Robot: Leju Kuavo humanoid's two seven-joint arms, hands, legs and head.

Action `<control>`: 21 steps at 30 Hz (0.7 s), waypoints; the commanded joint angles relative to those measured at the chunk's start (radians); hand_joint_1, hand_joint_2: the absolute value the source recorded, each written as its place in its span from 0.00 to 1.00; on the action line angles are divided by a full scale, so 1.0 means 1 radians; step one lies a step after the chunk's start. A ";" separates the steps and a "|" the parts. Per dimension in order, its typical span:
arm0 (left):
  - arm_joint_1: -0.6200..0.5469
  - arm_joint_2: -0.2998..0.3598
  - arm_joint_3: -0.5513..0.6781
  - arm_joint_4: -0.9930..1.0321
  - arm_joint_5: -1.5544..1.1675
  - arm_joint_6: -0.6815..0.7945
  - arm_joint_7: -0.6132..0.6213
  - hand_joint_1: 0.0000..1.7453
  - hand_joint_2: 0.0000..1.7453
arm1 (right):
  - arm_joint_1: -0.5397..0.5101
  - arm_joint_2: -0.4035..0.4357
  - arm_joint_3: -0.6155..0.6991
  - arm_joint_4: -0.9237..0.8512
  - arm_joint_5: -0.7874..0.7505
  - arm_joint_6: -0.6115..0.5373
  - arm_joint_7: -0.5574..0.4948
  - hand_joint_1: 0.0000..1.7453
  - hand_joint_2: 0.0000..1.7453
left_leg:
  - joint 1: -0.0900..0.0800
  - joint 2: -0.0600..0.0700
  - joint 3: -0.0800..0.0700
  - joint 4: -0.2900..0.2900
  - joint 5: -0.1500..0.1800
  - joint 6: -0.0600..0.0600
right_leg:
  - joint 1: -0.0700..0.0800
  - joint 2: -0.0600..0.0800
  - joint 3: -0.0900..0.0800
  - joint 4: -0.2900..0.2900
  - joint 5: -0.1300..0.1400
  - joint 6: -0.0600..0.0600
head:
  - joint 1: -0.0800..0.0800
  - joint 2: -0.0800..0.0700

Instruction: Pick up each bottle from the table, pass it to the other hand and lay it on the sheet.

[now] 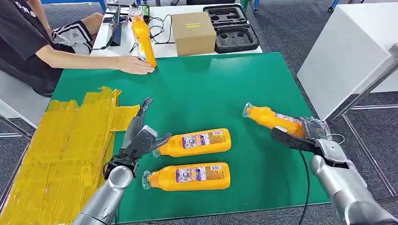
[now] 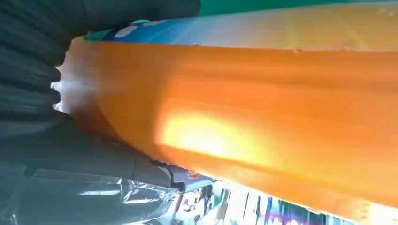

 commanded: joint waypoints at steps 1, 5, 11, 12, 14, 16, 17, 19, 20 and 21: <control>-0.003 0.001 0.000 -0.006 -0.021 -0.003 0.016 0.00 1.00 | 0.220 0.180 -0.256 -0.452 0.008 -0.088 0.011 1.00 1.00 | 0.001 0.001 0.004 0.000 -0.002 -0.003 | 0.002 0.000 0.003 0.000 -0.002 -0.003 | -0.001 0.000; -0.027 0.000 -0.018 -0.010 -0.031 -0.015 0.015 0.00 1.00 | 0.257 0.245 -0.278 -0.535 -0.038 -0.195 -0.065 1.00 1.00 | 0.002 -0.002 -0.001 0.000 -0.001 -0.002 | 0.002 -0.002 0.000 0.000 -0.002 -0.002 | 0.000 0.000; -0.048 -0.001 -0.053 -0.019 -0.026 -0.049 0.009 0.00 1.00 | 0.285 0.276 -0.257 -0.580 -0.082 -0.267 -0.113 1.00 1.00 | 0.001 -0.002 -0.001 0.000 -0.001 -0.002 | 0.001 -0.004 -0.001 0.000 -0.002 -0.002 | 0.000 0.000; -0.053 0.000 -0.065 -0.025 -0.017 -0.066 0.002 0.00 1.00 | 0.292 0.282 -0.243 -0.587 -0.113 -0.294 -0.152 1.00 1.00 | 0.001 -0.002 -0.002 0.000 0.000 -0.002 | 0.001 -0.003 -0.002 -0.001 -0.001 -0.002 | 0.000 0.000; -0.072 -0.003 -0.092 -0.041 0.030 -0.130 -0.010 0.00 1.00 | 0.317 0.310 -0.203 -0.602 -0.111 -0.373 -0.215 1.00 1.00 | 0.002 -0.001 -0.001 0.000 -0.001 -0.002 | 0.001 -0.003 -0.002 0.000 -0.001 -0.002 | 0.000 0.000; -0.095 -0.009 -0.111 -0.062 0.098 -0.196 0.001 0.00 1.00 | 0.316 0.341 -0.143 -0.570 -0.077 -0.444 -0.243 1.00 1.00 | 0.002 -0.001 0.000 0.000 -0.002 -0.003 | 0.002 -0.003 0.000 0.000 -0.002 -0.003 | 0.000 0.000; -0.102 -0.010 -0.117 -0.067 0.122 -0.215 0.009 0.00 1.00 | 0.310 0.348 -0.126 -0.556 -0.068 -0.465 -0.244 1.00 1.00 | 0.002 -0.001 -0.001 0.000 -0.001 -0.002 | 0.002 -0.003 -0.001 0.000 -0.002 -0.002 | 0.000 0.000; -0.132 -0.014 -0.125 -0.078 0.235 -0.292 0.033 0.00 1.00 | 0.275 0.374 -0.081 -0.505 -0.073 -0.488 -0.249 1.00 1.00 | 0.002 0.001 0.000 0.001 -0.002 -0.003 | 0.002 -0.001 0.000 0.000 -0.002 -0.003 | 0.000 0.000; -0.144 -0.011 -0.134 -0.081 0.271 -0.309 0.041 0.00 1.00 | 0.266 0.386 -0.079 -0.494 -0.083 -0.488 -0.263 1.00 1.00 | 0.002 0.003 -0.001 0.001 -0.002 -0.003 | 0.002 0.001 -0.002 0.001 -0.001 -0.002 | 0.000 0.000; -0.156 -0.012 -0.144 -0.082 0.316 -0.328 0.051 0.00 1.00 | 0.266 0.403 -0.089 -0.488 -0.076 -0.488 -0.285 1.00 1.00 | 0.002 0.003 -0.002 0.000 -0.001 -0.002 | 0.002 0.002 -0.003 0.000 0.000 -0.002 | -0.001 0.000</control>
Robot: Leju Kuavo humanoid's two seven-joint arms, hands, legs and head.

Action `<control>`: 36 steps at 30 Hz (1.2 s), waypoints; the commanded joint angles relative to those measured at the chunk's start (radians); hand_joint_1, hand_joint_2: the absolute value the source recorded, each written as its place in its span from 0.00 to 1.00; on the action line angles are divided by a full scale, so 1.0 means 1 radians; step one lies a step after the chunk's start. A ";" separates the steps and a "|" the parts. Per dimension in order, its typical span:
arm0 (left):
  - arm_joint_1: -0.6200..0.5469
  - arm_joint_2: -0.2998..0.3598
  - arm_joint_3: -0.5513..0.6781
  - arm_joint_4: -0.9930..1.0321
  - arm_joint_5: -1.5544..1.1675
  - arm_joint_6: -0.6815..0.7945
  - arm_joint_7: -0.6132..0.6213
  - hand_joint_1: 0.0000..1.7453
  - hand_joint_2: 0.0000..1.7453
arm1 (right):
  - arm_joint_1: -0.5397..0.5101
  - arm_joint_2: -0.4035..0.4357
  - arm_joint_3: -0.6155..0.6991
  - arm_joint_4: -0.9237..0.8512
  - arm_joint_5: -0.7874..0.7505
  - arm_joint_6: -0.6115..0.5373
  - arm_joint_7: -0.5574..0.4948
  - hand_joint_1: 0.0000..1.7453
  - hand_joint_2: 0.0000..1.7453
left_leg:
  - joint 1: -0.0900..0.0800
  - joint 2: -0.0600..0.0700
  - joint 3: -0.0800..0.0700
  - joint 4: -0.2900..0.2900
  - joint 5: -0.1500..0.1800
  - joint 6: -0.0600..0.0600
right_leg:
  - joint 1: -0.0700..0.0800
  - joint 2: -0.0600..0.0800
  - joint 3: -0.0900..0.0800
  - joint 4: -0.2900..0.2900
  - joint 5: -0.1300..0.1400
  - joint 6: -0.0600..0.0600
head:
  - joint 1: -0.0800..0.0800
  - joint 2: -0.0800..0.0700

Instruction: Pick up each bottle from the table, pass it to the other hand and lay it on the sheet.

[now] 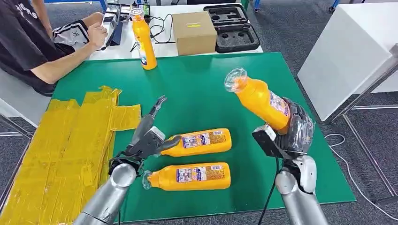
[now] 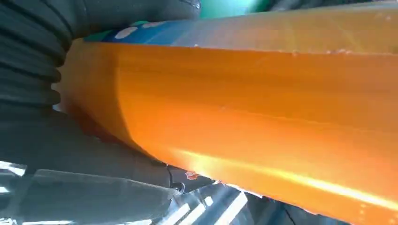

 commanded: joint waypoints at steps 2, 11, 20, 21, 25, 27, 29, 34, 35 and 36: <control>-0.138 -0.002 -0.091 -0.009 0.304 -0.184 0.062 0.00 1.00 | -0.042 0.129 0.096 0.091 -0.014 -0.064 -0.096 1.00 1.00 | 0.001 0.001 0.002 0.001 -0.001 -0.002 | 0.001 0.000 0.001 0.001 -0.001 -0.002 | 0.000 0.000; -0.152 0.013 -0.131 0.015 0.419 -0.215 0.068 0.00 1.00 | -0.027 0.180 0.039 0.094 0.048 -0.064 -0.188 1.00 1.00 | 0.001 0.000 0.003 0.000 -0.001 -0.002 | 0.001 -0.001 0.003 0.000 -0.001 -0.001 | 0.000 0.000; -0.119 0.019 -0.186 -0.008 0.497 -0.208 0.056 0.00 1.00 | -0.078 0.213 0.080 0.205 0.031 -0.064 -0.178 1.00 1.00 | 0.001 0.001 0.003 -0.001 -0.001 -0.002 | 0.001 0.001 0.002 -0.001 0.000 -0.002 | 0.000 0.000; -0.115 0.020 -0.197 -0.019 0.493 -0.195 0.052 0.00 1.00 | -0.101 0.205 0.109 0.242 -0.009 -0.064 -0.161 1.00 1.00 | 0.001 0.002 0.006 0.000 -0.002 -0.003 | 0.001 0.000 0.005 -0.001 -0.001 -0.002 | 0.000 0.000; -0.110 0.023 -0.229 -0.046 0.479 -0.157 0.052 0.00 1.00 | -0.163 0.163 0.215 0.299 -0.167 -0.034 -0.102 1.00 1.00 | 0.001 0.005 0.004 0.000 -0.002 -0.002 | 0.001 0.004 0.003 0.000 0.000 -0.001 | 0.000 0.000; -0.110 0.023 -0.236 -0.051 0.474 -0.149 0.053 0.00 1.00 | -0.175 0.160 0.225 0.305 -0.227 0.013 -0.099 1.00 1.00 | 0.000 0.001 0.002 0.000 0.000 -0.001 | 0.000 0.001 0.001 0.000 0.000 -0.001 | 0.000 0.000; -0.109 0.024 -0.241 -0.053 0.473 -0.148 0.053 0.00 1.00 | -0.180 0.159 0.232 0.305 -0.299 0.089 -0.098 1.00 1.00 | 0.001 0.002 0.003 0.000 -0.001 -0.002 | 0.000 0.002 0.002 0.000 0.000 -0.001 | 0.000 0.000; -0.107 0.025 -0.244 -0.053 0.474 -0.145 0.052 0.00 1.00 | -0.200 0.145 0.245 0.318 -0.441 0.246 -0.101 1.00 1.00 | 0.001 0.001 0.004 0.000 -0.001 -0.002 | 0.001 0.000 0.004 0.000 -0.001 -0.002 | 0.000 0.000; -0.108 0.023 -0.244 -0.055 0.474 -0.144 0.053 0.00 1.00 | -0.207 0.144 0.251 0.322 -0.446 0.254 -0.100 1.00 1.00 | 0.001 0.001 0.003 0.000 -0.001 -0.002 | 0.001 0.000 0.002 0.000 0.000 -0.001 | 0.000 0.000; -0.109 0.021 -0.243 -0.056 0.474 -0.143 0.054 0.00 1.00 | -0.215 0.143 0.257 0.333 -0.451 0.260 -0.099 1.00 1.00 | 0.000 0.001 0.002 0.000 0.000 -0.002 | 0.000 0.001 0.001 0.000 0.000 -0.001 | 0.000 0.000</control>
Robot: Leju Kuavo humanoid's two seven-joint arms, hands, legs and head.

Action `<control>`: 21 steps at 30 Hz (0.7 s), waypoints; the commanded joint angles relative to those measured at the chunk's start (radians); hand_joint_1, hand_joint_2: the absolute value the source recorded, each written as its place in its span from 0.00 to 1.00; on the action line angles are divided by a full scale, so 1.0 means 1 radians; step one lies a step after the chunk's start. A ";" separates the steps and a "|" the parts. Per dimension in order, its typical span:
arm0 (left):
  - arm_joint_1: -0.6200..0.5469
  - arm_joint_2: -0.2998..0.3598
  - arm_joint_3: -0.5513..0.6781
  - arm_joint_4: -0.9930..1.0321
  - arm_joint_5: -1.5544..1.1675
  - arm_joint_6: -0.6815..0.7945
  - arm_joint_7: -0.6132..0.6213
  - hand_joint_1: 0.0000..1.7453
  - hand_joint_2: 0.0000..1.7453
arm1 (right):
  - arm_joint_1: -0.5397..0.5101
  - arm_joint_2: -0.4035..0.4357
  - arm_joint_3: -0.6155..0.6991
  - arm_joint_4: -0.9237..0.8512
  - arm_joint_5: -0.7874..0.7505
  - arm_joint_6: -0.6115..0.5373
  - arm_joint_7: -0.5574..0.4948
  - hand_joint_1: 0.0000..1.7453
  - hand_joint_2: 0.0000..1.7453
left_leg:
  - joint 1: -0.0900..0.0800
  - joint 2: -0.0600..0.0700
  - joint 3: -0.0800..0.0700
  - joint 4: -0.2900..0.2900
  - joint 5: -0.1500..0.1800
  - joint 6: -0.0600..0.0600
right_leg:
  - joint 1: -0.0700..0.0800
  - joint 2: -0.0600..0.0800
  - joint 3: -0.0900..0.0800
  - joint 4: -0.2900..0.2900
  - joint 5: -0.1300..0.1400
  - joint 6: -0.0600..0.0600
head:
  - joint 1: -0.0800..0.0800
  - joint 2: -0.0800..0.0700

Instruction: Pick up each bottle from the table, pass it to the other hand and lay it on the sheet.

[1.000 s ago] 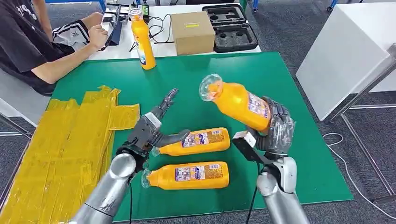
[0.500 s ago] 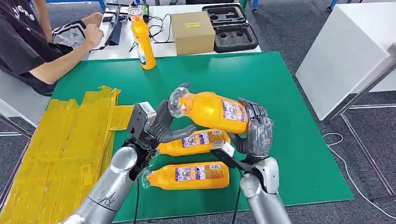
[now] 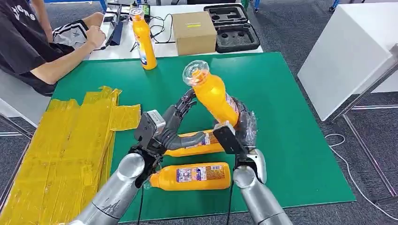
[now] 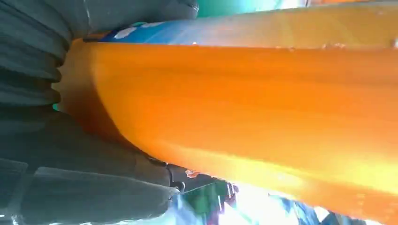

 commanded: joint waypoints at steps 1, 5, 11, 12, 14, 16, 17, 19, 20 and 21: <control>-0.020 0.029 -0.036 0.012 -0.001 0.009 0.006 0.00 1.00 | -0.102 -0.046 0.074 0.125 -0.067 0.083 0.003 1.00 1.00 | 0.000 0.002 0.004 0.000 -0.002 -0.002 | 0.000 0.000 0.004 0.000 -0.001 -0.001 | 0.000 0.000; -0.010 0.022 -0.028 0.014 -0.002 0.011 0.005 0.00 1.00 | -0.108 -0.046 0.101 0.141 -0.092 0.114 0.002 1.00 1.00 | 0.001 0.001 0.003 0.000 -0.001 -0.001 | 0.001 0.000 0.003 -0.001 0.000 -0.001 | 0.000 0.000; -0.003 0.023 -0.019 0.035 -0.003 0.012 0.001 0.00 1.00 | -0.095 -0.042 0.147 0.144 -0.070 0.104 -0.020 1.00 1.00 | 0.000 0.001 0.004 -0.001 -0.001 -0.002 | 0.001 0.000 0.003 -0.001 -0.001 -0.001 | 0.000 0.000; -0.003 0.023 -0.019 0.035 -0.003 0.012 0.001 0.00 1.00 | -0.095 -0.042 0.147 0.144 -0.070 0.104 -0.020 1.00 1.00 | 0.001 0.001 0.003 0.000 -0.001 -0.001 | 0.001 0.000 0.002 -0.001 0.000 -0.001 | 0.000 0.000; -0.003 0.023 -0.019 0.035 -0.003 0.012 0.001 0.00 1.00 | -0.095 -0.042 0.147 0.144 -0.070 0.104 -0.020 1.00 1.00 | 0.000 0.001 0.003 -0.001 -0.001 -0.001 | 0.001 0.000 0.003 0.000 -0.001 -0.001 | 0.000 0.000; -0.008 0.019 -0.013 0.045 0.000 0.011 -0.001 0.00 1.00 | -0.095 -0.041 0.166 0.141 -0.051 0.091 -0.026 1.00 1.00 | 0.001 0.001 0.005 0.000 -0.002 -0.002 | 0.001 0.000 0.004 -0.001 -0.001 -0.002 | 0.000 0.000; -0.009 0.017 -0.010 0.050 0.003 0.009 -0.003 0.00 1.00 | -0.094 -0.040 0.176 0.137 -0.039 0.078 -0.029 1.00 1.00 | 0.000 0.001 0.004 0.000 -0.001 -0.002 | 0.001 0.000 0.003 0.000 -0.001 -0.001 | 0.000 0.000; -0.018 0.014 -0.002 0.063 0.010 0.007 -0.006 0.00 1.00 | -0.090 -0.031 0.212 0.122 0.003 0.045 -0.036 1.00 1.00 | 0.001 0.002 0.005 0.000 -0.002 -0.002 | 0.001 0.000 0.004 0.000 -0.001 -0.002 | 0.000 0.000; -0.024 0.010 0.006 0.073 0.014 0.007 -0.008 0.00 1.00 | -0.085 -0.032 0.241 0.099 0.001 0.058 -0.035 1.00 1.00 | 0.001 0.002 0.004 0.000 -0.001 -0.002 | 0.001 0.000 0.003 0.000 -0.001 -0.002 | 0.000 0.000; -0.028 0.008 0.009 0.078 0.017 0.004 -0.009 0.00 1.00 | -0.084 -0.033 0.269 0.085 0.009 0.069 -0.033 1.00 1.00 | 0.001 0.002 0.003 0.000 -0.001 -0.002 | 0.001 0.000 0.002 0.000 -0.001 -0.001 | 0.000 0.000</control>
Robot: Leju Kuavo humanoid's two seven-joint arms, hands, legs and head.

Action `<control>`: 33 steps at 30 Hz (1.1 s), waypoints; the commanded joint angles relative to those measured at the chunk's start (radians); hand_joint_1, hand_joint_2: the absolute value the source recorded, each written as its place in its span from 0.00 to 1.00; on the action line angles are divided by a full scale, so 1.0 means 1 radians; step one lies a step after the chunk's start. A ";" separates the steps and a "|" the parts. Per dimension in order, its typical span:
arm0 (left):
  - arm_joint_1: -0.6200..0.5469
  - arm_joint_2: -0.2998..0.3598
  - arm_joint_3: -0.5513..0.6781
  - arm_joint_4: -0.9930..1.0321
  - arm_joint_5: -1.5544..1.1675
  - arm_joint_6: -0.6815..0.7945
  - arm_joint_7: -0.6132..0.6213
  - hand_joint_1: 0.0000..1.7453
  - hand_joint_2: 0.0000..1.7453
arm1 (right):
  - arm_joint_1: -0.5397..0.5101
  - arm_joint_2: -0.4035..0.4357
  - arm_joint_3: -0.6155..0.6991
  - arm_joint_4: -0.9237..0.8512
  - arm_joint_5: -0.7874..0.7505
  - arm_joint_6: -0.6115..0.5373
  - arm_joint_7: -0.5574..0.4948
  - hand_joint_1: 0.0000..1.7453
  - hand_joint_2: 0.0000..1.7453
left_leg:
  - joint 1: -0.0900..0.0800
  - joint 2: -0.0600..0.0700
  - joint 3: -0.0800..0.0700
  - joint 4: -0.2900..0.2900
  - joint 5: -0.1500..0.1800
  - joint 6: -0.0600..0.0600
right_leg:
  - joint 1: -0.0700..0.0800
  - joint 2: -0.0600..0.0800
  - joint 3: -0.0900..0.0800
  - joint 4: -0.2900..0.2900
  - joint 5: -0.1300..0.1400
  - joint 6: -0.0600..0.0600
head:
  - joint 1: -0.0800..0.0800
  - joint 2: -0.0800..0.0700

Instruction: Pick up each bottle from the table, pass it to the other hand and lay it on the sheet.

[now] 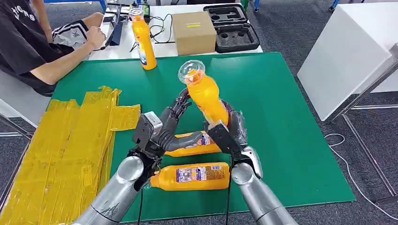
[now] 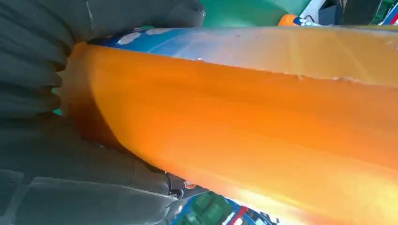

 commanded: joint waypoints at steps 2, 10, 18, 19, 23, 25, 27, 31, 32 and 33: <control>-0.055 0.004 0.007 0.090 0.017 -0.011 -0.005 0.00 1.00 | -0.037 -0.009 0.203 0.005 0.074 -0.008 -0.012 1.00 1.00 | 0.001 0.002 0.003 0.000 -0.001 -0.002 | 0.001 0.000 0.002 0.000 -0.001 -0.001 | 0.000 0.000; -0.057 0.004 0.008 0.097 0.020 -0.012 -0.006 0.00 1.00 | -0.032 -0.012 0.215 -0.003 0.073 -0.003 -0.011 1.00 1.00 | 0.002 0.001 0.005 0.000 -0.002 -0.002 | 0.002 -0.001 0.005 -0.001 -0.001 -0.002 | 0.001 0.000; -0.074 0.005 0.014 0.138 0.049 -0.005 -0.015 0.00 1.00 | -0.047 -0.010 0.329 -0.005 0.092 0.037 -0.011 1.00 1.00 | 0.001 0.002 0.005 0.000 -0.002 -0.003 | 0.001 0.000 0.005 0.000 -0.002 -0.002 | 0.000 0.000; -0.074 0.007 0.012 0.139 0.054 -0.002 -0.016 0.00 1.00 | -0.047 -0.013 0.348 -0.008 0.080 0.043 -0.014 1.00 1.00 | 0.001 0.002 0.006 0.000 -0.002 -0.003 | 0.001 0.000 0.005 0.000 -0.002 -0.002 | 0.000 0.000; -0.068 0.013 0.016 0.132 0.066 0.008 -0.019 0.00 1.00 | -0.048 -0.016 0.407 -0.015 0.035 0.106 -0.015 1.00 1.00 | 0.001 0.002 0.005 0.000 -0.002 -0.002 | 0.001 0.000 0.004 0.000 -0.001 -0.002 | 0.000 0.000; -0.066 0.014 0.016 0.131 0.066 0.008 -0.019 0.00 1.00 | -0.048 -0.015 0.411 -0.015 0.036 0.106 -0.015 1.00 1.00 | 0.001 0.002 0.006 0.000 -0.002 -0.002 | 0.001 0.000 0.005 0.000 -0.002 -0.002 | 0.000 0.000; -0.066 0.014 0.016 0.131 0.066 0.008 -0.019 0.00 1.00 | -0.048 -0.015 0.411 -0.015 0.036 0.106 -0.015 1.00 1.00 | 0.001 0.002 0.006 0.000 -0.002 -0.002 | 0.001 0.000 0.005 0.000 -0.002 -0.002 | 0.000 0.000; -0.030 0.018 0.046 0.075 0.089 0.044 -0.045 1.00 1.00 | -0.068 -0.021 0.430 0.018 -0.007 0.104 -0.009 1.00 1.00 | 0.001 0.002 0.006 0.000 -0.003 -0.002 | 0.002 0.000 0.006 0.000 -0.002 -0.002 | 0.000 0.000; -0.028 0.018 0.049 0.071 0.092 0.047 -0.046 1.00 1.00 | -0.070 -0.021 0.429 0.019 -0.009 0.103 -0.009 1.00 1.00 | 0.001 0.001 0.003 0.000 -0.001 -0.002 | 0.001 0.000 0.003 0.000 -0.001 -0.001 | 0.000 0.000; -0.027 0.019 0.051 0.066 0.093 0.048 -0.046 1.00 1.00 | -0.073 -0.021 0.429 0.023 -0.011 0.102 -0.009 1.00 1.00 | 0.001 0.002 0.006 0.000 -0.003 -0.002 | 0.001 0.000 0.006 0.000 -0.002 -0.002 | 0.000 0.000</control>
